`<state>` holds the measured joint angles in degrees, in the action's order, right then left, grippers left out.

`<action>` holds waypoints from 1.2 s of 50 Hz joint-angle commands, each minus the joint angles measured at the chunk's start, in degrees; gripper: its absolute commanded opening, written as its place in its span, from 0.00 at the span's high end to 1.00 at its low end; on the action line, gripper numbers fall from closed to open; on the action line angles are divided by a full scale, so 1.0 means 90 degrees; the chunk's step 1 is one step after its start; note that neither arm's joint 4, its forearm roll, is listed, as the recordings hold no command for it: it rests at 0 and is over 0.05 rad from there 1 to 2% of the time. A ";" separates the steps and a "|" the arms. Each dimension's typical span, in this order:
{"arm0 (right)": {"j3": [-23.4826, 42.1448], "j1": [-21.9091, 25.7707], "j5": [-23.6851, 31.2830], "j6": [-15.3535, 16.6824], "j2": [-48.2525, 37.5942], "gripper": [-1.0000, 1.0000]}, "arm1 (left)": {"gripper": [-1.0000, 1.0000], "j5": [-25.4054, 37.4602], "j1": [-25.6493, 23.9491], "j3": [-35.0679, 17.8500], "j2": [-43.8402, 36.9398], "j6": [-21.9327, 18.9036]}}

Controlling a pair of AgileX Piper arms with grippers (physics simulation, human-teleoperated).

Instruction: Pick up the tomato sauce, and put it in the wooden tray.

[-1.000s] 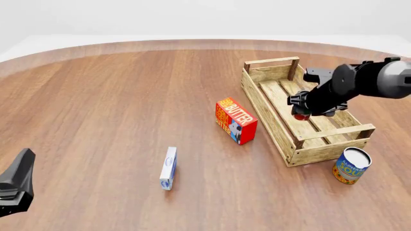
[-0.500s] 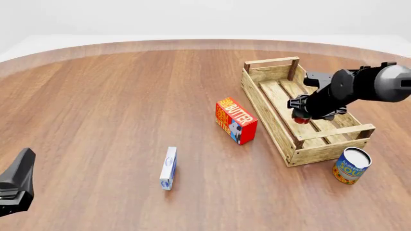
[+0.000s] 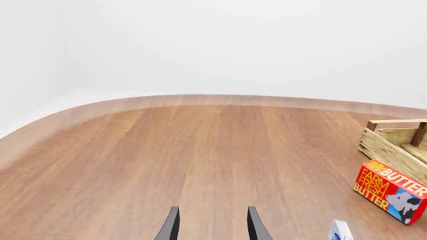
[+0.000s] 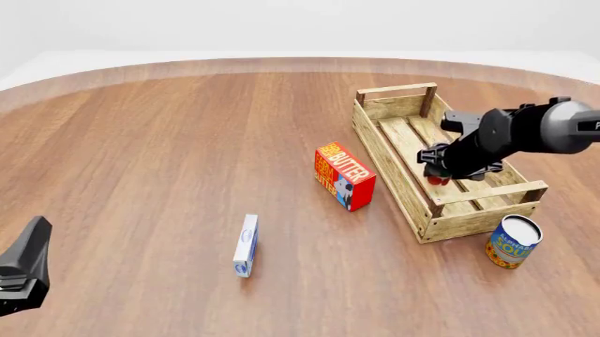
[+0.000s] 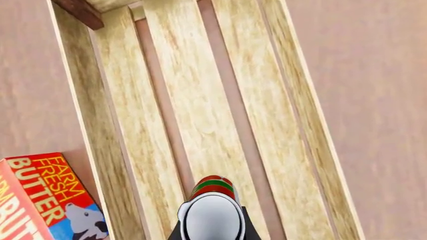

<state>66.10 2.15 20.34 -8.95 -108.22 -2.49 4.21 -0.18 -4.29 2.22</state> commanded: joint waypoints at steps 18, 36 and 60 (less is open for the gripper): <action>-0.0112 0.0005 -0.0204 -0.0219 -0.0087 0.00 | 0.00 -0.0044 0.0008 0.0000 -0.0047 -0.0001; -0.0113 -0.0001 -0.0046 -0.0173 0.0159 0.00 | 0.00 -0.0004 0.0007 0.0001 -0.0001 -0.0002; 0.0071 0.0023 0.0648 0.0136 0.1035 0.00 | 0.00 0.0024 -0.0007 0.0001 0.0032 0.0026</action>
<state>66.28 2.43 23.92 -8.75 -102.05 -2.46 4.20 -0.16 -4.21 2.38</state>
